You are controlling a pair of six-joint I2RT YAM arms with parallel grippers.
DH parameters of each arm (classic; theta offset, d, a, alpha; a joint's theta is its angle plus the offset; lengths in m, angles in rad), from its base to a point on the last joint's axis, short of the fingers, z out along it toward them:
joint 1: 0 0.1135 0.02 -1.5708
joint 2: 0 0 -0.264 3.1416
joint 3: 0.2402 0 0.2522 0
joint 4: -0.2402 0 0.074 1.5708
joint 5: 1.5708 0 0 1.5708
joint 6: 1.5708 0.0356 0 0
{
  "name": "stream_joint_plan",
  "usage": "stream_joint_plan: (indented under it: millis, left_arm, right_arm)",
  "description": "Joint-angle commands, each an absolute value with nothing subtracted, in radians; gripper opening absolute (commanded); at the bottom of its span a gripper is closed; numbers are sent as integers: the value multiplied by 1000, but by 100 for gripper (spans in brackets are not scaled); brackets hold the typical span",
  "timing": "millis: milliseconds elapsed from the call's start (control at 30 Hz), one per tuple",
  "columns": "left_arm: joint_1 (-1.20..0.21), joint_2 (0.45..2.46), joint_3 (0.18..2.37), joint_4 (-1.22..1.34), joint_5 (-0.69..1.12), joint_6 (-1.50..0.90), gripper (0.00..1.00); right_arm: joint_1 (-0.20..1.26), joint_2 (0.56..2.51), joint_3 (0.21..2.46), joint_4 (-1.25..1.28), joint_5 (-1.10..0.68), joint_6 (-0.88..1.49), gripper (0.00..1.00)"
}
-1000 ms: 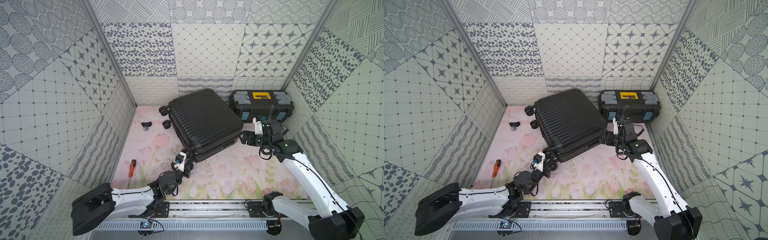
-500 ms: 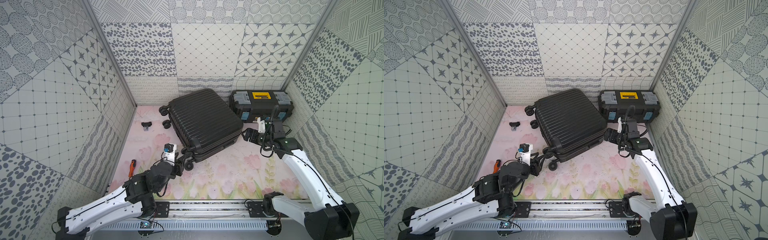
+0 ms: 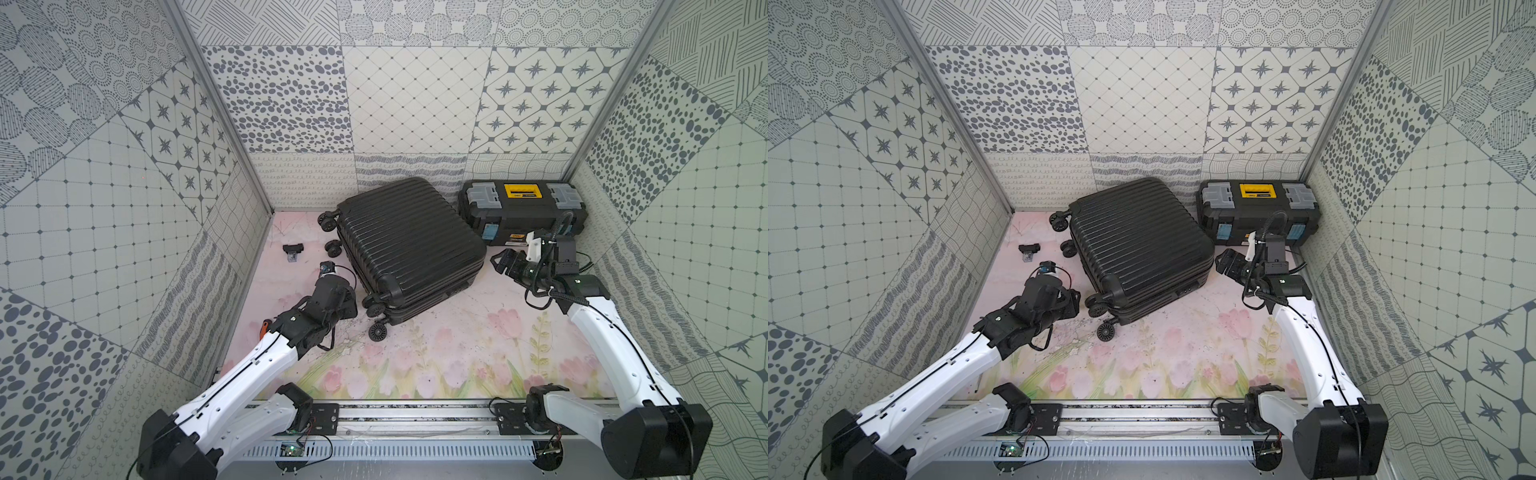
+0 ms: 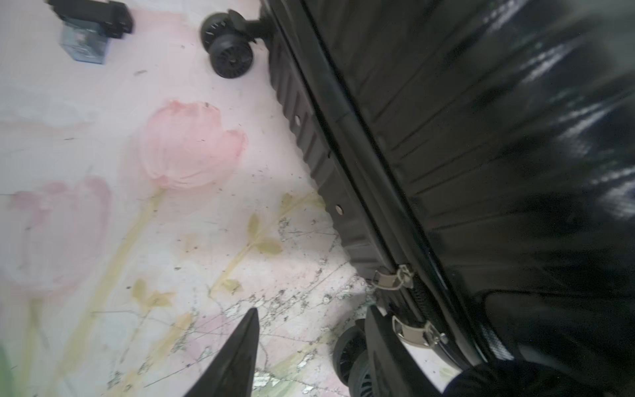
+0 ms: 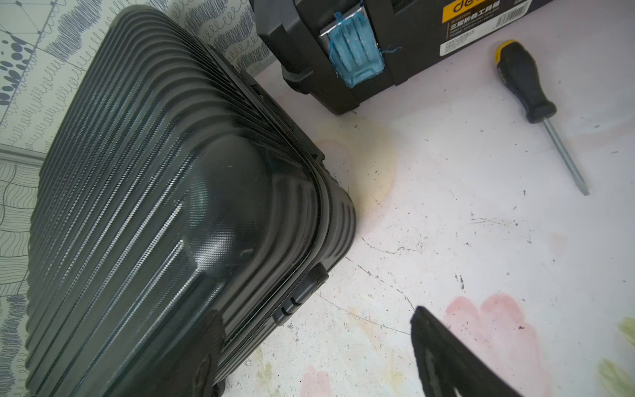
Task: Open the suitcase zippers
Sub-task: Unzip the zipper on the suitcase.
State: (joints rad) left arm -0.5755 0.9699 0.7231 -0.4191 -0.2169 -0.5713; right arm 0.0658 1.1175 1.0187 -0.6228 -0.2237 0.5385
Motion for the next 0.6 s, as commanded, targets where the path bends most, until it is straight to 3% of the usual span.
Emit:
stream_joint_plan:
  millis: [0,133,333,567]
  left_arm:
    - [-631,1039,730,-162,11,-491,48]
    - [-755,1107,718,-13,31,-443,46]
    - [-932,1155,678,134,-87,-356,45]
    - [-1095,1032,338,593,-328,-99,53]
  right_arm:
    - [64,1079,1028,-620,-220,523,87]
    - [65,1058,1011,-623,-230,526,87]
    - [66,1021,999,-647,-227,520,87]
    - [70,957,977,-681,-200,500,87]
